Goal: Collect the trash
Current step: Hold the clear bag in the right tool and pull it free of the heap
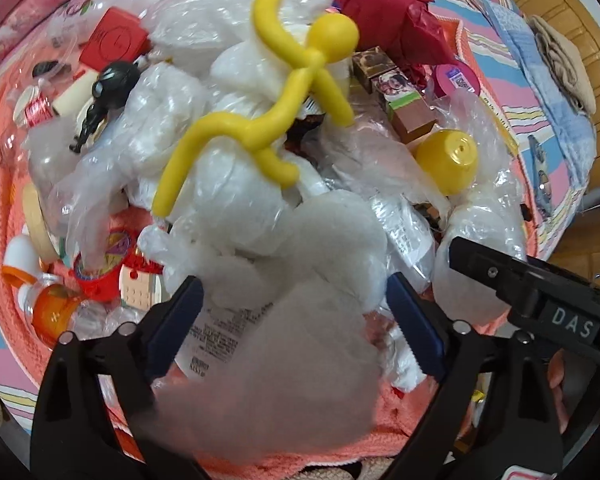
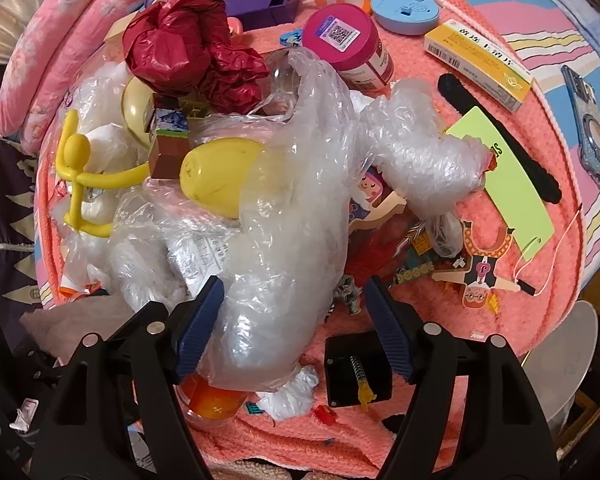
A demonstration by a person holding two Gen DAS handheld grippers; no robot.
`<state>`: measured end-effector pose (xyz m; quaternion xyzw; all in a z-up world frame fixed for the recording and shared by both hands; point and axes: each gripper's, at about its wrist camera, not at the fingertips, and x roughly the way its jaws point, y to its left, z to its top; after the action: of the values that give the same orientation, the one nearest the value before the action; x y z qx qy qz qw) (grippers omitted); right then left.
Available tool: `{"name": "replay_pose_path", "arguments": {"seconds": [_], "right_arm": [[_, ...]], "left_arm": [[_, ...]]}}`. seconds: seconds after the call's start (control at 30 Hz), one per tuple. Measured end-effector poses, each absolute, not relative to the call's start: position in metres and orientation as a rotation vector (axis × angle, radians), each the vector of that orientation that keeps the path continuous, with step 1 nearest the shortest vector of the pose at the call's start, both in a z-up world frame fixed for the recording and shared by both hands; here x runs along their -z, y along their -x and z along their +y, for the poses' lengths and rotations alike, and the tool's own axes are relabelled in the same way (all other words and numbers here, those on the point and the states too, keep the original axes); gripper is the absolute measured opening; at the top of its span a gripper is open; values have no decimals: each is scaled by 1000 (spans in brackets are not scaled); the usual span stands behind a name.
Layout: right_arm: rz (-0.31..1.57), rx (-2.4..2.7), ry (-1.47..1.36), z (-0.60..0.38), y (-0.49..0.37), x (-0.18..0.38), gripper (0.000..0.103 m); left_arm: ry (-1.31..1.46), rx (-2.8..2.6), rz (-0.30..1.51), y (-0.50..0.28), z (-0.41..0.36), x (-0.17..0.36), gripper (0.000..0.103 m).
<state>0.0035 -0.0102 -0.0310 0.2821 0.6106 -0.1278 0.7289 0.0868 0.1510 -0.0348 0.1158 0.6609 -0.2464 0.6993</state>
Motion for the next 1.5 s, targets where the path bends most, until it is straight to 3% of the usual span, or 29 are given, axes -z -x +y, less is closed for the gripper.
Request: {"name": "replay_pose_path", "arguments": {"seconds": [0.17, 0.5, 1.0, 1.5], "right_arm": [[1345, 303, -616, -13, -10, 36, 74], [1350, 303, -614, -10, -11, 49, 75], [1332, 293, -506, 23, -4, 33, 73], [1364, 306, -508, 33, -14, 42, 73]], "left_arm": [[-305, 539, 1423, -87, 142, 36, 96], [-339, 538, 1403, -82, 141, 40, 96], [-329, 605, 1408, -65, 145, 30, 67], [-222, 612, 1473, -72, 165, 48, 77]]}}
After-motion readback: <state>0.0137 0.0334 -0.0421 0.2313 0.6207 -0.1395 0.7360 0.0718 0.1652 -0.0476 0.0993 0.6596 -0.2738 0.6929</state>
